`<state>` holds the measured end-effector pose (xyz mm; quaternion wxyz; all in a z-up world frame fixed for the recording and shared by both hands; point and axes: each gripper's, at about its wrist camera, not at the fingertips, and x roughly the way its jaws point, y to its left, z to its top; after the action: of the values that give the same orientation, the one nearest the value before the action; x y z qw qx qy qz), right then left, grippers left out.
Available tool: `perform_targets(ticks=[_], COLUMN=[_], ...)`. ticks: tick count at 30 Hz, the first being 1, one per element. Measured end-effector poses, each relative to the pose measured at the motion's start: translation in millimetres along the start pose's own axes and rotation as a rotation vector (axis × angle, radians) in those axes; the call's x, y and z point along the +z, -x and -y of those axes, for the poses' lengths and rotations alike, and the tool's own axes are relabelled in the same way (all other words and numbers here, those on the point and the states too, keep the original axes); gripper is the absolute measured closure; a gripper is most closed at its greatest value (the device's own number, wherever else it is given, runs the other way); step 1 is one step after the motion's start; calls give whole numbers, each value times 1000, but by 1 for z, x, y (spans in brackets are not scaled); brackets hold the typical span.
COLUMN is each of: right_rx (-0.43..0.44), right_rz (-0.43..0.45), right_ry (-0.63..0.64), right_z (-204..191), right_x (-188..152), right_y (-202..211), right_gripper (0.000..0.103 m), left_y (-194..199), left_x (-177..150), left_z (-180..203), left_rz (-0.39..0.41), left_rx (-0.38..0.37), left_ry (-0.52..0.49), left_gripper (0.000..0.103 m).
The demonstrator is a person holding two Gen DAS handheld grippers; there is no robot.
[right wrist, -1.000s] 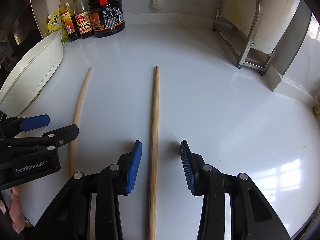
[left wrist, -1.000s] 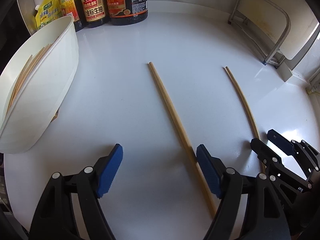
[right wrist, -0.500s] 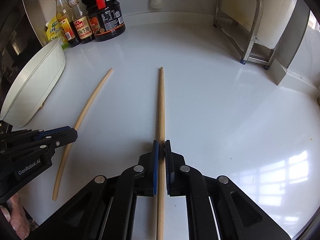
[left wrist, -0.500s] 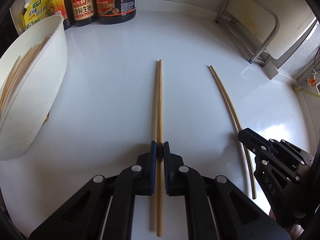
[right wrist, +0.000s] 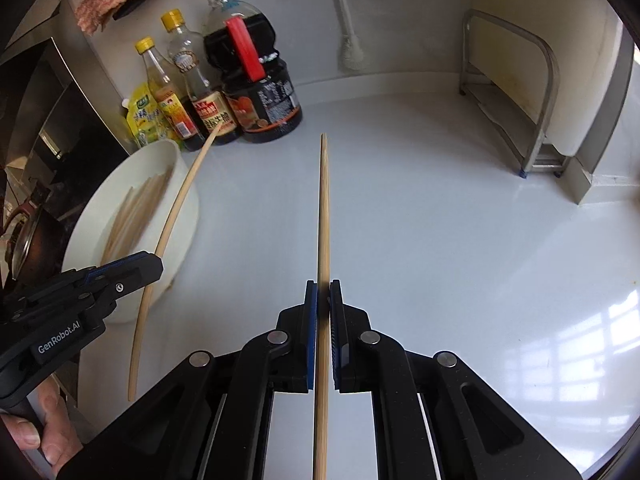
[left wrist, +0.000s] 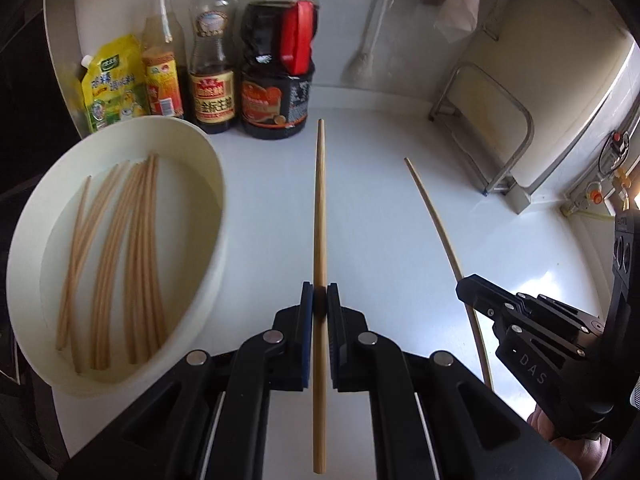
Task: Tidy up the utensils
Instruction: 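Carry the right gripper's chopstick into the basin while the left carries its own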
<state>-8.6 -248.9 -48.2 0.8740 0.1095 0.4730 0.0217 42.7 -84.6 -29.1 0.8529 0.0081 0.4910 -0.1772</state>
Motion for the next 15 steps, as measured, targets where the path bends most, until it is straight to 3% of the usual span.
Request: perform_targets(ticks=[6,15], right_rx=[63,136], right_rz=[31,-10], right_ry=[67,151], right_z=[-76,-177], right_x=[33,60], right_y=[-8,-56], right_gripper=[97,97], left_y=[32,48], left_x=[19,39], left_z=[-68,-166], left_rz=[38,47], left_rx=[59,203], left_ry=[54,106], left_gripper=[95,95])
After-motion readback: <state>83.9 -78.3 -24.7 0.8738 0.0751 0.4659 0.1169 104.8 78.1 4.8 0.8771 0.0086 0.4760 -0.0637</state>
